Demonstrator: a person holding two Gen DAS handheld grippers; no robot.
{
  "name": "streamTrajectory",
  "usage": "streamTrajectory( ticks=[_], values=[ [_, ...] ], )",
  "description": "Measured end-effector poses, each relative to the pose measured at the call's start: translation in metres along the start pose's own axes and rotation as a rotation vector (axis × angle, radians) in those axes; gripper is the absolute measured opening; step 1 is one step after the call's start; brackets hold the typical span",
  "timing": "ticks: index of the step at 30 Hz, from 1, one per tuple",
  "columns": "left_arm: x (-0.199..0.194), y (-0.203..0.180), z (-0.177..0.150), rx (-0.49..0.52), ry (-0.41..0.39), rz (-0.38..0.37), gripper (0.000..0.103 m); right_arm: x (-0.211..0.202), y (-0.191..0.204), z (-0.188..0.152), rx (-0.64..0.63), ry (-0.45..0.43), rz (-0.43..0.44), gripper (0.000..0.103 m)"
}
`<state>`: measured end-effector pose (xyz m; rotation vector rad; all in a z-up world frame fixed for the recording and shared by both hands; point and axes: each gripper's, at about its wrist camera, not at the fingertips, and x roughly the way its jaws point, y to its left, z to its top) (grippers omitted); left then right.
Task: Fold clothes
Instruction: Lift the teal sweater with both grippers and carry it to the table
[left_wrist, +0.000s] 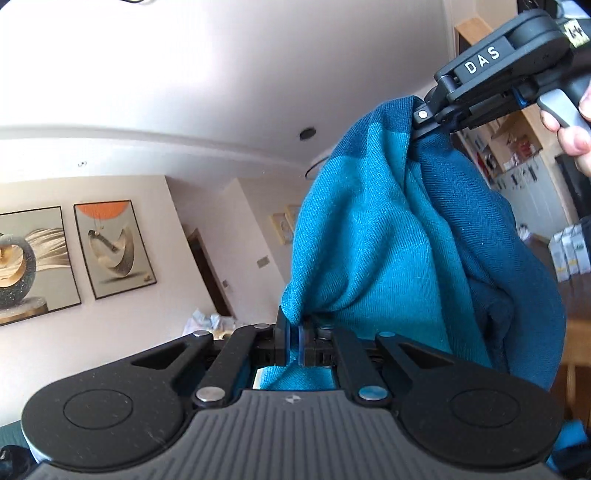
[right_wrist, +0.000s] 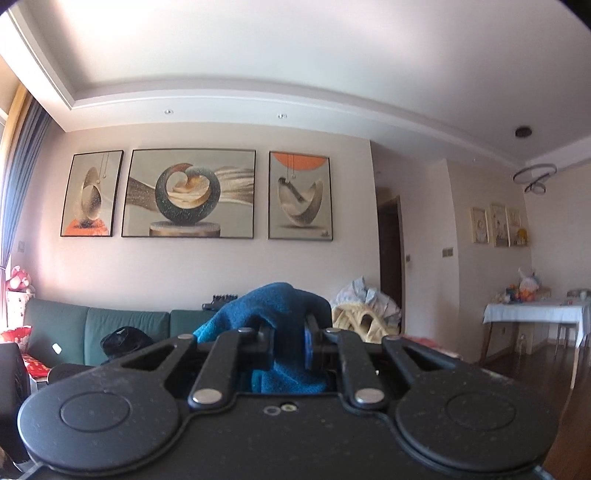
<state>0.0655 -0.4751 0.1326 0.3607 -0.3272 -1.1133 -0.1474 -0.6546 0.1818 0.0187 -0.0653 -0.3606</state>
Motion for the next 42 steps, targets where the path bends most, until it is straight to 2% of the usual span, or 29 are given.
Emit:
streamTrajectory(
  ticks=[5,9,12,21,26,30,35,42],
  values=[
    [-0.020,0.020,0.007,0.019,-0.001,0.051,0.003,0.011,0.025,0.023,-0.080,0.006,0.055,0.103],
    [-0.049,0.043,0.013,0.039,0.008,0.122,0.003,0.020,0.055,0.047,-0.137,-0.014,0.143,0.103],
    [-0.085,0.058,0.013,0.060,0.031,0.201,0.003,0.027,0.086,0.058,-0.159,-0.028,0.233,0.103],
    [-0.206,0.104,-0.002,0.162,0.198,0.426,0.003,0.058,0.199,0.057,-0.166,0.005,0.501,0.103],
    [-0.265,0.126,-0.005,0.215,0.274,0.520,0.003,0.065,0.268,0.052,-0.156,0.016,0.595,0.103],
    [-0.287,0.137,-0.011,0.233,0.330,0.539,0.003,0.074,0.303,0.042,-0.106,0.043,0.630,0.103],
    [-0.277,0.141,-0.029,0.232,0.367,0.523,0.003,0.097,0.316,0.032,-0.052,0.102,0.615,0.103],
    [-0.239,0.143,-0.065,0.099,0.308,0.445,0.003,0.104,0.308,0.053,-0.163,0.096,0.525,0.103]
  ],
)
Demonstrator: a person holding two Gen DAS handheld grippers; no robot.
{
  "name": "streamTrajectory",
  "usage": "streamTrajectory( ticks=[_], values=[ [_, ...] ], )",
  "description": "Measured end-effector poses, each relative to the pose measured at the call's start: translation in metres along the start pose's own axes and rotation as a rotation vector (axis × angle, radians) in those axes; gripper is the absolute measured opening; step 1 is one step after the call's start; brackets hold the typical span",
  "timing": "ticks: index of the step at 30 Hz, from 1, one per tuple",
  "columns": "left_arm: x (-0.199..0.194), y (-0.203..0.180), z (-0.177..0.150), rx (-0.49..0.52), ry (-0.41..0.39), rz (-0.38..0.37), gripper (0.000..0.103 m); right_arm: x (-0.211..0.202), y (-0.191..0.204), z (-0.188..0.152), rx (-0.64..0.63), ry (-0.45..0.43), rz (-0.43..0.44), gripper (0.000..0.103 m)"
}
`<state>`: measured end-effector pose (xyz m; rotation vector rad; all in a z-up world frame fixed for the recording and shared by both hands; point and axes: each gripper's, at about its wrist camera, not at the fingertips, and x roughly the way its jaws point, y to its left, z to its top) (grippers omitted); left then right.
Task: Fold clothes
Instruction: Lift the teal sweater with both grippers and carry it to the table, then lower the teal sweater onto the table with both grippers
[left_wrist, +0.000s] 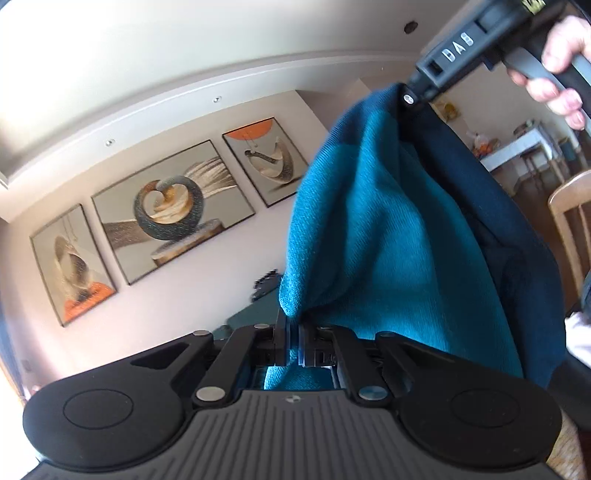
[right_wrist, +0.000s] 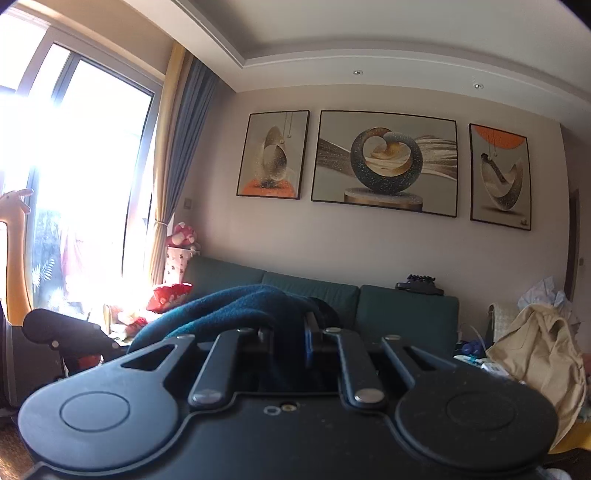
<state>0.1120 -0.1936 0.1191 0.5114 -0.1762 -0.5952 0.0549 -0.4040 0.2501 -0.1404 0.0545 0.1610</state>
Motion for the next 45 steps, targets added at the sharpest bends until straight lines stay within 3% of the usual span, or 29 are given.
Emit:
streamTrajectory(
  ticks=[6,11,16,22,28,35,42,45],
  values=[
    [0.042,-0.022,-0.010,-0.105,-0.023,-0.076,0.003,0.004,-0.005,0.012,-0.108,0.037,-0.091,0.103],
    [0.074,-0.023,-0.040,-0.148,0.031,-0.100,0.003,0.025,-0.008,-0.011,-0.120,0.109,-0.108,0.103],
    [0.100,-0.014,-0.109,-0.152,0.195,-0.099,0.003,0.068,0.007,-0.080,-0.061,0.249,-0.041,0.103],
    [0.089,0.004,-0.222,-0.149,0.423,-0.059,0.003,0.131,0.061,-0.174,0.061,0.415,0.097,0.103],
    [0.065,0.035,-0.294,-0.132,0.515,-0.036,0.003,0.181,0.120,-0.230,0.146,0.503,0.177,0.103],
    [0.035,0.081,-0.338,-0.137,0.573,-0.078,0.007,0.223,0.163,-0.234,0.238,0.531,0.226,0.103],
    [0.078,0.120,-0.349,-0.199,0.569,0.011,0.007,0.266,0.169,-0.216,0.376,0.526,0.165,0.103],
    [0.087,0.123,-0.358,-0.200,0.611,0.025,0.007,0.286,0.177,-0.218,0.398,0.536,0.145,0.103]
  ],
)
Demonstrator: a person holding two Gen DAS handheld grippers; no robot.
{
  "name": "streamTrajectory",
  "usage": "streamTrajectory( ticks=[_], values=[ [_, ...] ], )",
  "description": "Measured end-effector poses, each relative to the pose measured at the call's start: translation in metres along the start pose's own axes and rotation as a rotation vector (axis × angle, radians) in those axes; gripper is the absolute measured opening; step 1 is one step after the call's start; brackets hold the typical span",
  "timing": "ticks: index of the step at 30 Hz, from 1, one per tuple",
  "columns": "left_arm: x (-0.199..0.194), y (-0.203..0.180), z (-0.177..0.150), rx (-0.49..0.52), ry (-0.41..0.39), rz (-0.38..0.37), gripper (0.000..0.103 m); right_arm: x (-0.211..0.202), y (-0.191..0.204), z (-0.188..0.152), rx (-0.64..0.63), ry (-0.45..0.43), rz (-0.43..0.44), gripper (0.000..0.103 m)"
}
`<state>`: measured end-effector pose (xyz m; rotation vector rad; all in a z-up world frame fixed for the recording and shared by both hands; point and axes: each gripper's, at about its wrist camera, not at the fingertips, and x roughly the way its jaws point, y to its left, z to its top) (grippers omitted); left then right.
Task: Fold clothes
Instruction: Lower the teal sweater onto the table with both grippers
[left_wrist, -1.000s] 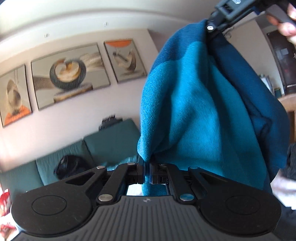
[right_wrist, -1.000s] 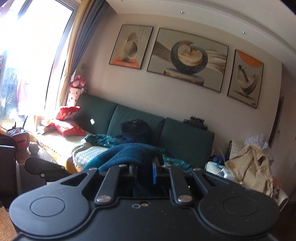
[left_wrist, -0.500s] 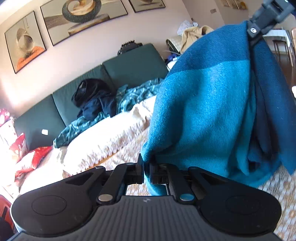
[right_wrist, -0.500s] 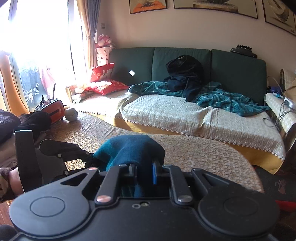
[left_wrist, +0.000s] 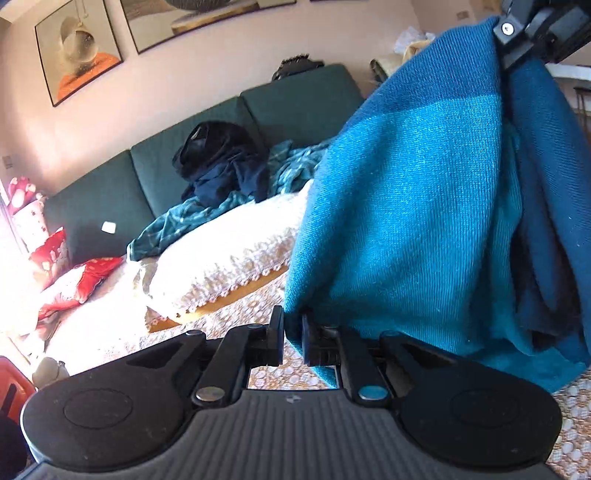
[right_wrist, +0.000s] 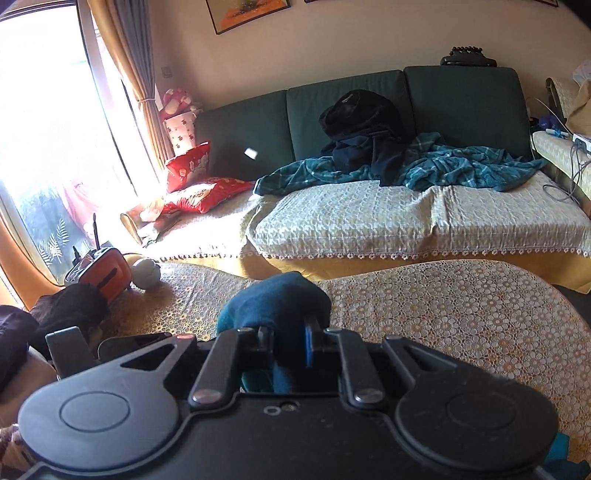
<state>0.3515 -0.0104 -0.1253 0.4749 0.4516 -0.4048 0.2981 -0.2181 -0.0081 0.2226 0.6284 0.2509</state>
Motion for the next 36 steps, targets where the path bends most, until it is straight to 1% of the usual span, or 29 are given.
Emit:
streamTrajectory(
  ticks=[2,5,7,10,12,14,16,18,20,21,22,23,24,25,26,28,32,36],
  values=[
    [0.001,0.007,-0.015,-0.006,0.030,-0.012,0.007,0.019,0.008,-0.005,0.004,0.022,-0.002,0.103],
    [-0.010,0.024,-0.049,-0.005,0.069,-0.050,0.007,0.039,0.019,-0.017,-0.013,0.045,0.000,0.103],
    [-0.021,0.034,-0.069,-0.027,0.085,-0.078,0.007,0.051,0.023,-0.022,0.001,0.051,-0.004,0.103],
    [-0.043,0.047,-0.091,-0.049,0.062,-0.046,0.007,0.070,0.035,-0.028,0.003,0.078,0.016,0.103],
    [-0.064,0.055,-0.099,-0.072,0.045,-0.012,0.007,0.084,0.050,-0.039,-0.020,0.111,0.034,0.103],
    [-0.075,0.064,-0.101,-0.089,0.037,0.012,0.007,0.098,0.069,-0.053,-0.047,0.134,0.035,0.103],
    [-0.084,0.074,-0.101,-0.119,0.042,0.020,0.007,0.112,0.081,-0.068,-0.061,0.150,0.030,0.103],
    [-0.093,0.084,-0.098,-0.157,0.030,-0.006,0.008,0.122,0.088,-0.079,-0.062,0.161,0.024,0.103],
    [-0.098,0.087,-0.095,-0.151,0.017,0.004,0.008,0.127,0.093,-0.089,-0.064,0.166,0.018,0.103],
    [-0.100,0.087,-0.092,-0.148,0.010,0.012,0.012,0.128,0.096,-0.093,-0.069,0.168,0.016,0.103],
    [-0.102,0.087,-0.090,-0.145,0.003,0.019,0.021,0.129,0.099,-0.096,-0.077,0.170,0.012,0.103],
    [-0.103,0.087,-0.088,-0.148,-0.001,0.021,0.027,0.129,0.103,-0.099,-0.085,0.174,0.008,0.103],
    [-0.109,0.086,-0.087,-0.152,-0.004,0.017,0.045,0.130,0.106,-0.100,-0.092,0.174,0.003,0.103],
    [-0.113,0.085,-0.085,-0.158,-0.012,0.018,0.068,0.130,0.109,-0.102,-0.102,0.175,-0.003,0.103],
    [-0.116,0.084,-0.084,-0.164,-0.020,0.020,0.070,0.130,0.112,-0.103,-0.119,0.175,-0.013,0.103],
    [-0.119,0.082,-0.080,-0.163,-0.030,0.034,0.071,0.128,0.117,-0.105,-0.150,0.178,-0.024,0.103],
    [-0.126,0.076,-0.075,-0.184,-0.037,0.023,0.071,0.119,0.122,-0.106,-0.182,0.162,-0.054,0.103],
    [-0.135,0.067,-0.071,-0.203,-0.052,0.015,0.071,0.106,0.120,-0.107,-0.173,0.146,-0.051,0.103]
  ],
)
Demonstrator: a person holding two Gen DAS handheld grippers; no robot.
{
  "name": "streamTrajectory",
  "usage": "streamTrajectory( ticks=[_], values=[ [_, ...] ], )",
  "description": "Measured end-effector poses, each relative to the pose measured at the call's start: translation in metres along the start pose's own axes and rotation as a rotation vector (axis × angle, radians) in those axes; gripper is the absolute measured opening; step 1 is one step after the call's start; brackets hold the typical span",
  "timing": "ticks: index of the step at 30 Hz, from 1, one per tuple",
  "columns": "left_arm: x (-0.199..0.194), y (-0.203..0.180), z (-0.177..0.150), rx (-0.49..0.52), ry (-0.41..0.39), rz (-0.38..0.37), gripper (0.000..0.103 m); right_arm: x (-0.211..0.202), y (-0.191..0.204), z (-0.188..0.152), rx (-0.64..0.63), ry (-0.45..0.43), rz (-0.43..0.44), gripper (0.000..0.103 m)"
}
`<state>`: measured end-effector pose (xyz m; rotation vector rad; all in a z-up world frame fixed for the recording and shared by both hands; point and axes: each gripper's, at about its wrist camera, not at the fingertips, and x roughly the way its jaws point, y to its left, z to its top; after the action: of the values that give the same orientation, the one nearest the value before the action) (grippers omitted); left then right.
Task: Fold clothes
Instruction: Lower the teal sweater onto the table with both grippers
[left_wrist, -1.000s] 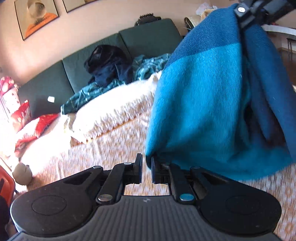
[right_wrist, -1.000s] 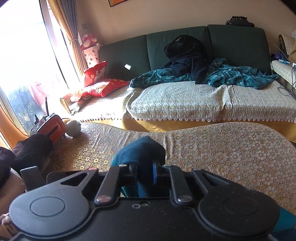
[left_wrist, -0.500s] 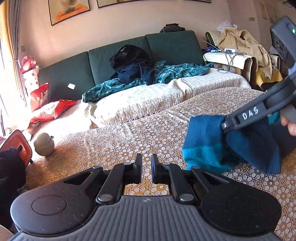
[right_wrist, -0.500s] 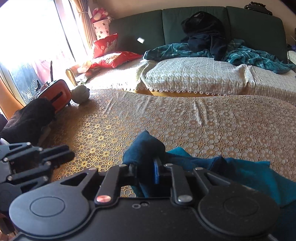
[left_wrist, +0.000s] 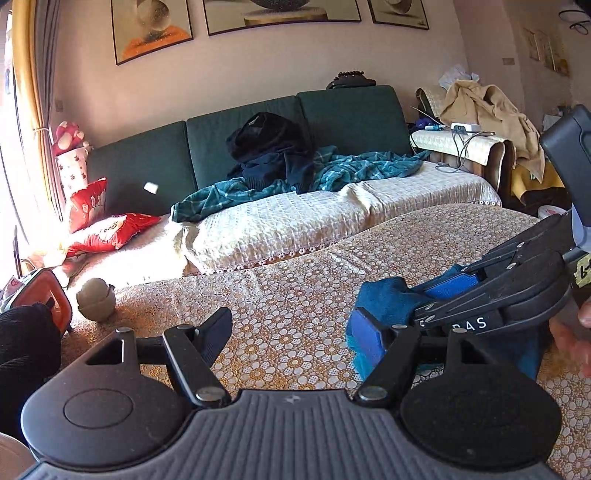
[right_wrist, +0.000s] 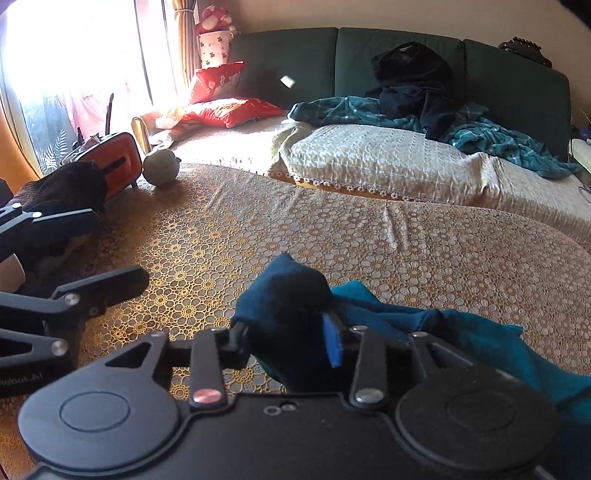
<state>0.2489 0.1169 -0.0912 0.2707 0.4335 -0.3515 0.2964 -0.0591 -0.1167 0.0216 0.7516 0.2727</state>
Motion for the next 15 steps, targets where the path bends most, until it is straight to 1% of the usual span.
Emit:
streamTrajectory(
  ticks=[5,8,10,15],
  values=[
    [-0.012,-0.011,0.003,-0.005,-0.004,0.001,0.071,-0.015,-0.001,-0.001,0.009,-0.012,-0.008,0.103],
    [-0.022,-0.016,0.005,-0.007,-0.012,-0.002,0.071,-0.027,0.004,-0.001,-0.016,-0.034,0.003,0.103],
    [-0.031,-0.019,0.007,-0.012,-0.024,-0.005,0.071,-0.037,0.007,-0.001,-0.033,-0.042,0.017,0.103],
    [-0.055,-0.026,0.009,-0.018,-0.035,-0.005,0.071,-0.071,0.003,-0.006,-0.059,-0.069,0.006,0.103]
  ],
)
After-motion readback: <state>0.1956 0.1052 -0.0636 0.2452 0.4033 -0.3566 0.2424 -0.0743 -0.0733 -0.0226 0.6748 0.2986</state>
